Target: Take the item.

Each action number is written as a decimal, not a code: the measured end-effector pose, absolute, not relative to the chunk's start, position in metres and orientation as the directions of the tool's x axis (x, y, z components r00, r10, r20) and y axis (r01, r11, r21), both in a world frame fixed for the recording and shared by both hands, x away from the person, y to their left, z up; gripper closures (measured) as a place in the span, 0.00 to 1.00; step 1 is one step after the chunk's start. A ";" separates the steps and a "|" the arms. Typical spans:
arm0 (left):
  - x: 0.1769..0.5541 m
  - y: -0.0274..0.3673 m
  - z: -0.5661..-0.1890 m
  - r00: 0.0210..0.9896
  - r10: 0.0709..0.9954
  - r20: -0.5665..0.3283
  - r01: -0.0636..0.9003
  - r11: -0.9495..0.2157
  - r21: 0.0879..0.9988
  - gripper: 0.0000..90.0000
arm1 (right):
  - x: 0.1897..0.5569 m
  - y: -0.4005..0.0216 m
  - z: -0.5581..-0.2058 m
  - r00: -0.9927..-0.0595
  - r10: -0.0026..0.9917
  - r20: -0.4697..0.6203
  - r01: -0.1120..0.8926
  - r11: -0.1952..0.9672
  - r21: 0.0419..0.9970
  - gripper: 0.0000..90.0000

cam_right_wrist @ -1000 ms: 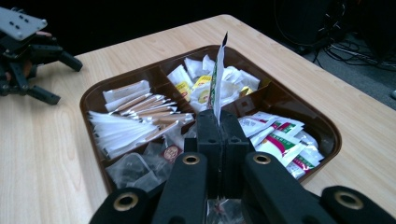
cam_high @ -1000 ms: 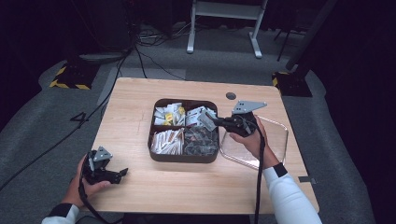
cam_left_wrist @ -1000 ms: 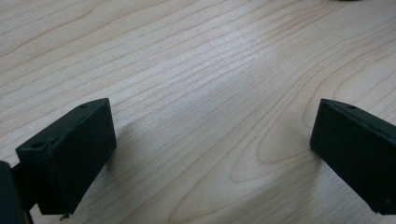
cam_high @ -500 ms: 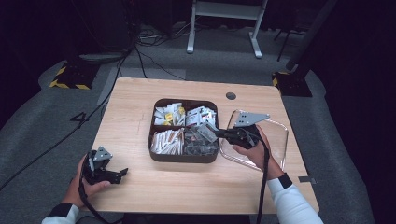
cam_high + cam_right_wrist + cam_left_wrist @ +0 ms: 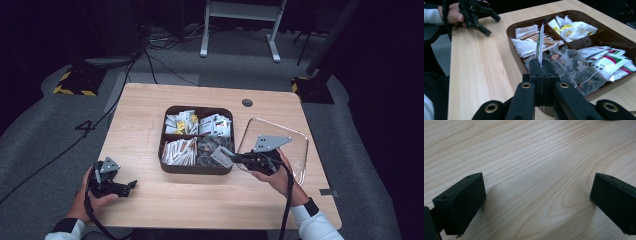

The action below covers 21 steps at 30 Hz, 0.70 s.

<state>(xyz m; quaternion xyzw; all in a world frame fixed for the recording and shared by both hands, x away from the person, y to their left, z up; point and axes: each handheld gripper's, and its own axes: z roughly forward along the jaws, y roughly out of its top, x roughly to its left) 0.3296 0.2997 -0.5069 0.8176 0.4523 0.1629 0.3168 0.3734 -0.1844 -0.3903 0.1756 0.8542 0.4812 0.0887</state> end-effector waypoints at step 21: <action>0.330 0.300 -0.507 0.538 0.843 -0.020 0.636 -0.390 0.665 0.01 | 0.346 -0.166 -0.426 -0.958 0.280 0.061 0.219 0.575 0.788 1.00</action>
